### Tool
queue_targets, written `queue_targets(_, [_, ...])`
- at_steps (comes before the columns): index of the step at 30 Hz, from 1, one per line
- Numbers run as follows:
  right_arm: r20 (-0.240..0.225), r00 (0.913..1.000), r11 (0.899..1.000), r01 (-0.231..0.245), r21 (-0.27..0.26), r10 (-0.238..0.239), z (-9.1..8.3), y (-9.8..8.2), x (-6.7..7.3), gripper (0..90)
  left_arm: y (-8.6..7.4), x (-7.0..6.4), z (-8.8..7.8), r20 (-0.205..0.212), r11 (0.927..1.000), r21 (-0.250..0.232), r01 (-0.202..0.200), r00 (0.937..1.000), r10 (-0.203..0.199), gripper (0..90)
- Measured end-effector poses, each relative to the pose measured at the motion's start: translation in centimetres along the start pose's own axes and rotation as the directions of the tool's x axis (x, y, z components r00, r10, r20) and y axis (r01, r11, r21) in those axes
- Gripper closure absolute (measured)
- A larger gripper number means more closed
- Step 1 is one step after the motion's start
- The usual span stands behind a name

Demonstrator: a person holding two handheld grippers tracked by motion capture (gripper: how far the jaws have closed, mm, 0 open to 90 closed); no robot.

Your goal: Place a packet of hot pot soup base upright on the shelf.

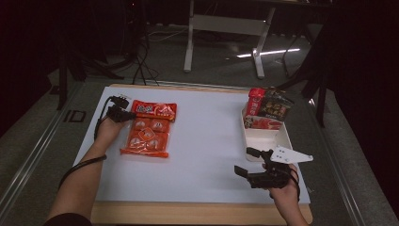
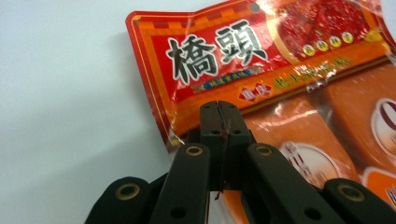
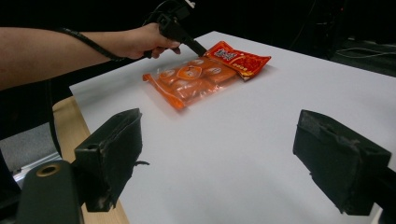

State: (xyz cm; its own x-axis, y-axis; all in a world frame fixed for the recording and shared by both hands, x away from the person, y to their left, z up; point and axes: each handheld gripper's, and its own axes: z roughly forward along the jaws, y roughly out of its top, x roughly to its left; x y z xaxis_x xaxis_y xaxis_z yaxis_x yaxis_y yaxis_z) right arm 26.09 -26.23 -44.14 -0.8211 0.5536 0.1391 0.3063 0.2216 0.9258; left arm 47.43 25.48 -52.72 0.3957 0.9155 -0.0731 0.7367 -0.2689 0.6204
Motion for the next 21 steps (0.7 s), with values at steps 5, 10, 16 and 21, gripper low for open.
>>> queue_targets(5, [-0.001,1.0,1.0,0.002,0.001,-0.002,0.0,0.0,0.0,15.3,0.5,0.0,0.7,0.003,1.0,-0.002,-0.003,1.0,0.003,90.0])
queue_targets(10, [-0.003,1.0,1.0,0.0,0.0,0.0,0.0,-0.1,-0.1,15.3,0.8,-0.4,1.4,0.004,0.9988,0.038,-0.032,0.9995,0.032,90.0])
queue_targets(16, [-0.008,1.0,1.0,0.005,-0.003,-0.005,-0.1,0.0,0.0,15.3,0.6,-1.1,1.2,0.005,0.9957,0.062,-0.069,0.9976,0.069,90.0])
queue_targets(21, [-0.007,0.9999,1.0,0.008,-0.008,-0.008,-0.2,0.1,0.2,15.3,-0.1,-2.1,0.6,0.07,0.9926,0.076,-0.094,0.9936,0.089,90.0])
